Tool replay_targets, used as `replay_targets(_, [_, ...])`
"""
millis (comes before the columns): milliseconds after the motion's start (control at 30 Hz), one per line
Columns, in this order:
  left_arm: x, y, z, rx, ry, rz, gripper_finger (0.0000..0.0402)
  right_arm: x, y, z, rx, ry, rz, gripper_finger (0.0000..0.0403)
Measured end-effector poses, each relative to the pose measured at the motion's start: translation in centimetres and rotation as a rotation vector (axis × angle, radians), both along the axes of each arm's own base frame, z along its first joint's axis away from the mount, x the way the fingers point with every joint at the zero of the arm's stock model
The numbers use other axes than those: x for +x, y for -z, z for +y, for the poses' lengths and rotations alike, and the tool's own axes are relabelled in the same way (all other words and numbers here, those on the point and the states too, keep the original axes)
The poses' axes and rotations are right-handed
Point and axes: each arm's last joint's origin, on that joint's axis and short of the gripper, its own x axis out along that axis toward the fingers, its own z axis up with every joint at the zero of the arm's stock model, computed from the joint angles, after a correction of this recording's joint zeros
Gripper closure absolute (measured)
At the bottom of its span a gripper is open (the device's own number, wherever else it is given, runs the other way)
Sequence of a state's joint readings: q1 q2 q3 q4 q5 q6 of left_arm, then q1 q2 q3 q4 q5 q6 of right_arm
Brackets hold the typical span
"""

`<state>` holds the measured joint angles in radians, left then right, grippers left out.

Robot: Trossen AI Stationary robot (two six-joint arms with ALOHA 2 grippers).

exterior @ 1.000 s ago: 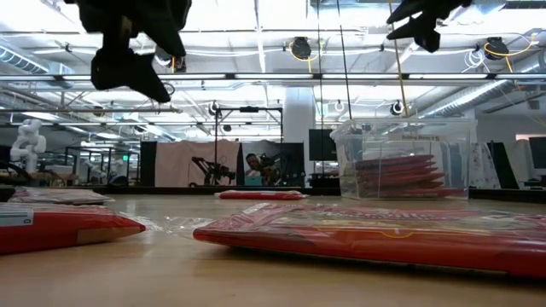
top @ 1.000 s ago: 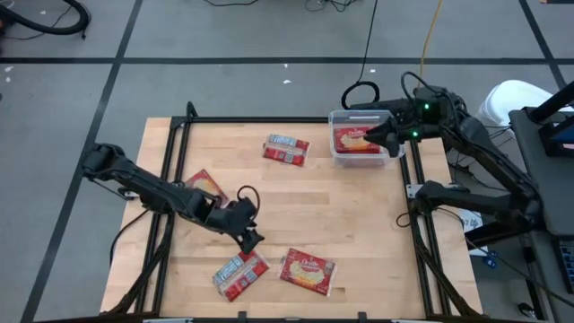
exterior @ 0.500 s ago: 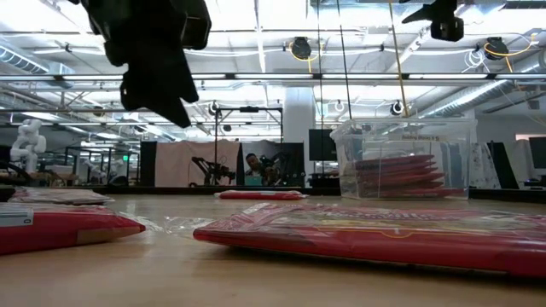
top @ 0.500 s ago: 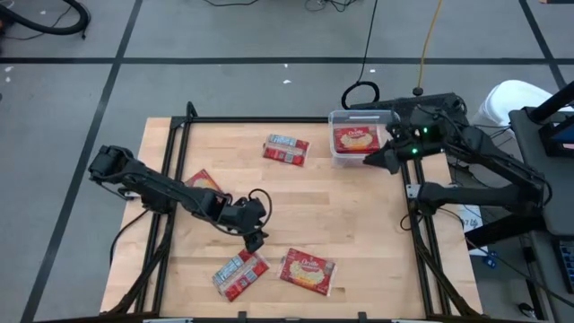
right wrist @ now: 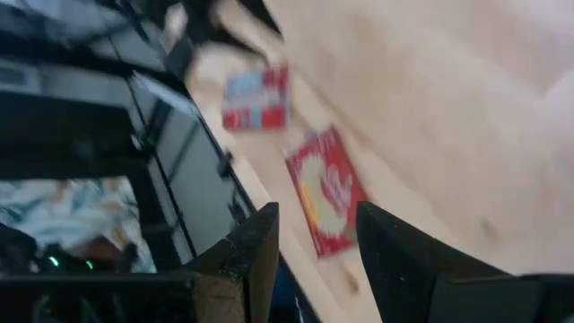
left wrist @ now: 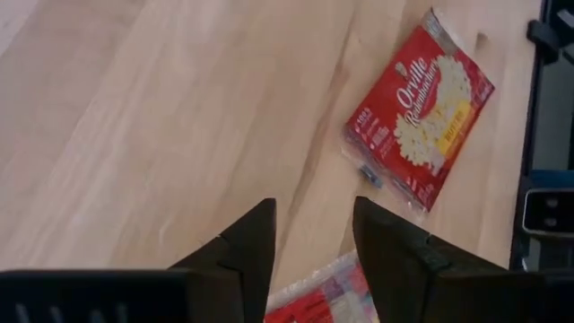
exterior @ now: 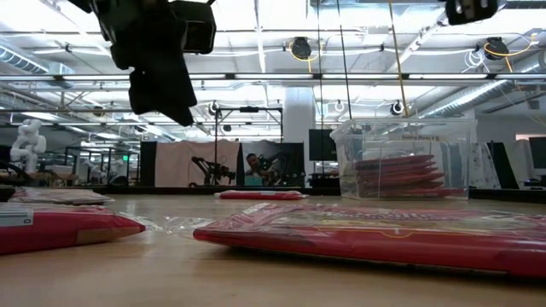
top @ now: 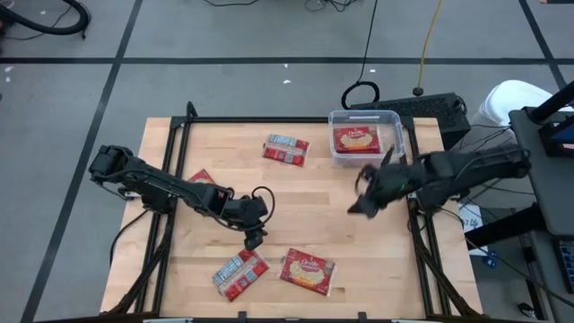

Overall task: Sort popcorn bags into baskets
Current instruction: Put the popcorn bag into the transparent container

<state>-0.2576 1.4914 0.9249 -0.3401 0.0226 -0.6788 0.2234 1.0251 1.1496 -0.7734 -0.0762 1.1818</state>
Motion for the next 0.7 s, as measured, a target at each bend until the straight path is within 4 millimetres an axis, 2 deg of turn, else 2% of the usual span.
replay_targets(167, [-0.2,0.0,-0.6,-0.02,0.053,0.005,0.0252,1.8,2.3,3.6,0.029,-0.069,0.145,0.0259])
replay_targets(367, [-0.3,-0.2,-1.9,-0.064,0.108,-0.017,0.0252,3.1,4.8,6.9,0.025,-0.114,0.259,0.0259])
replay_targets(500, [-0.7,-0.6,-4.0,-0.081,0.241,-0.067,0.0252,4.8,6.6,8.5,0.034,-0.083,0.277,0.0256])
replay_targets(700, [-1.3,-0.3,-6.6,0.058,0.321,-0.147,0.0252,7.3,9.6,9.9,0.074,-0.071,0.344,0.0226])
